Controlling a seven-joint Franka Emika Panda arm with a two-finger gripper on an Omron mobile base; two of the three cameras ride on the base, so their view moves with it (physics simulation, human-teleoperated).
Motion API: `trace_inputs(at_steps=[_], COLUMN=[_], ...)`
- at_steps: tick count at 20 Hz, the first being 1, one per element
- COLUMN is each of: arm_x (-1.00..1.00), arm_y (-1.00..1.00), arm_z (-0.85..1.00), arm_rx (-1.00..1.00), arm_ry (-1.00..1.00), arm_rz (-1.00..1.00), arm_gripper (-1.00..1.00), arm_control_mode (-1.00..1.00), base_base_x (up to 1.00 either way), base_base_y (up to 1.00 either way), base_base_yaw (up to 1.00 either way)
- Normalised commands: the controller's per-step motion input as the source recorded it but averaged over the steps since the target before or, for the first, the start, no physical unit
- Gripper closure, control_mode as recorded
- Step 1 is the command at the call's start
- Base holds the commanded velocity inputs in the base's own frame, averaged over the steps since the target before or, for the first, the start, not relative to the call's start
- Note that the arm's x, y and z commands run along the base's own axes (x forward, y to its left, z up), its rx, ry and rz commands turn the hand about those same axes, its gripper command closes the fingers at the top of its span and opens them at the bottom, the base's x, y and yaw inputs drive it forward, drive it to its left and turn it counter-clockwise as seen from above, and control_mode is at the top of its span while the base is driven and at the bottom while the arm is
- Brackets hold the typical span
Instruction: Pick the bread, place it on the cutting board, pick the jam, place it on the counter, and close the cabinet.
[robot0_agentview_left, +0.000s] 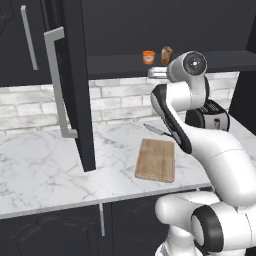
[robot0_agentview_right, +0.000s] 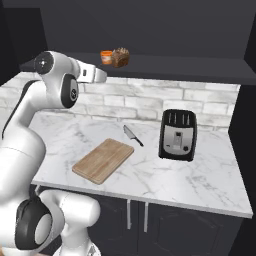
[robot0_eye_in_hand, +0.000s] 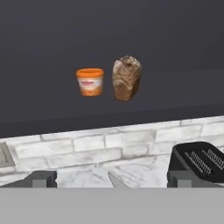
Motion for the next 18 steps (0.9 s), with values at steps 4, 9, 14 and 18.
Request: trace_inputs(at_steps=[4, 9, 14, 18], arm_x=[0.32, 0.37, 0.39, 0.35], arm_y=[-0.03, -0.05, -0.04, -0.11], arm_z=[0.28, 0.21, 0.14, 0.12], arm_rx=[0.02, 0.02, 0.03, 0.08], arm_ry=[-0.01, 0.00, 0.00, 0.04], arm_rz=[-0.04, -0.03, -0.02, 0.00], arm_gripper=[-1.00, -1.00, -1.00, -1.00], arm_control_mode=[-1.00, -1.00, -1.00, -1.00], base_base_x=[0.00, 0.00, 0.00, 0.00], base_base_y=[0.00, 0.00, 0.00, 0.00], base_base_yaw=[0.00, 0.00, 0.00, 0.00])
